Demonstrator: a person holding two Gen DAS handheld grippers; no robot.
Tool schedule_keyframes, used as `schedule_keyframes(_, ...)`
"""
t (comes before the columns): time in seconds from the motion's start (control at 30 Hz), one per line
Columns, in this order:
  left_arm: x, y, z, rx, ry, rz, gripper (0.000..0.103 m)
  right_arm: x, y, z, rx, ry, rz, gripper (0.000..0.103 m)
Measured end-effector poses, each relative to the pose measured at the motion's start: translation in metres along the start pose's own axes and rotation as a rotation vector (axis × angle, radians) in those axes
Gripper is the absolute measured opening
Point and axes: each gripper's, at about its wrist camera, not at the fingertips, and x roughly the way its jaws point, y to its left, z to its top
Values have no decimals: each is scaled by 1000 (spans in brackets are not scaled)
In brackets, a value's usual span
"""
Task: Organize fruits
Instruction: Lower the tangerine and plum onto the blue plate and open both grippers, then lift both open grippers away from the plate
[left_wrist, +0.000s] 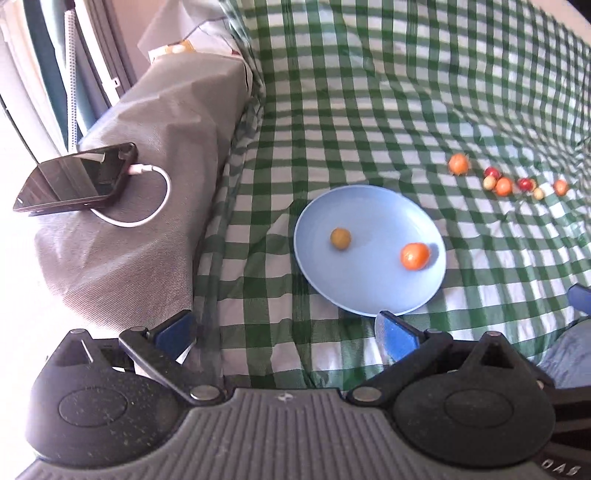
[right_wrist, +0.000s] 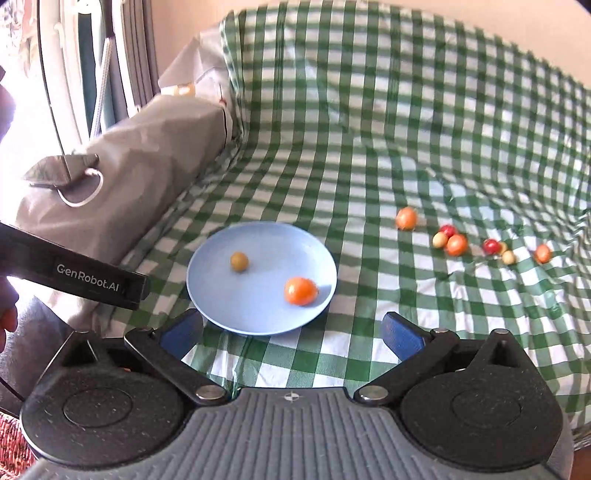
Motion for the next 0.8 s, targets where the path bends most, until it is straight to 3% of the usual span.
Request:
schedule_keyframes(0.4,-41,-7,-13,20,-86,14,103,-39,0,-8,10,-89,-14,102)
schedule_keyframes(0.8,-47,-13,-16,50,-103,17,103,-46,-1,-10,21,-112,-13,102)
